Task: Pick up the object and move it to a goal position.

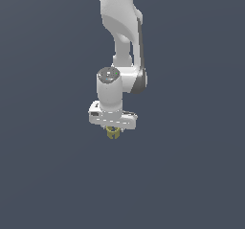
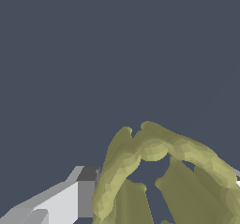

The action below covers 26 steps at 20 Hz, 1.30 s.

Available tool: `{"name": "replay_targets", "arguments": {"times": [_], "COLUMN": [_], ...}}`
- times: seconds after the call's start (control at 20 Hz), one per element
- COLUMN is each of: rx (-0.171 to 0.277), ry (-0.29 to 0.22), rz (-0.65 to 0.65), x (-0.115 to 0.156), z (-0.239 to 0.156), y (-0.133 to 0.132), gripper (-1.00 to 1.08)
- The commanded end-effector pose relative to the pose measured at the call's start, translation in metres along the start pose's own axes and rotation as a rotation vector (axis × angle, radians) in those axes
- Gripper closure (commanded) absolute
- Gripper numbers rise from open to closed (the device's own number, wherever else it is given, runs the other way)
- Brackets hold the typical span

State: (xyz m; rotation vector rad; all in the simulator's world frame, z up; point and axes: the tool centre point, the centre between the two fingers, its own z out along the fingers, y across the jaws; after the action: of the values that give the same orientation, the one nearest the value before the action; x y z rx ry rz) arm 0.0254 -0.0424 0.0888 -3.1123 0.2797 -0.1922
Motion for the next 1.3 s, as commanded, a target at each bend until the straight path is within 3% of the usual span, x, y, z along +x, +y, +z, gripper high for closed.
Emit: {"name": "replay_targets", "arguments": {"times": [0.0,0.4,0.8,1.25], "rx": [0.008,0.048,0.090,0.126], "ry": [0.052,0.250,0.425,0.553], "rz": [-0.004,-0.022,-0.038,-0.049], "x": [0.019,0.083,0.126,0.149], "z": [-0.020,-0.103,-0.184,-0.245], "y": [0.015,0.071,0.122,0.160], "gripper": [1.08,1.08,1.08,1.08]}}
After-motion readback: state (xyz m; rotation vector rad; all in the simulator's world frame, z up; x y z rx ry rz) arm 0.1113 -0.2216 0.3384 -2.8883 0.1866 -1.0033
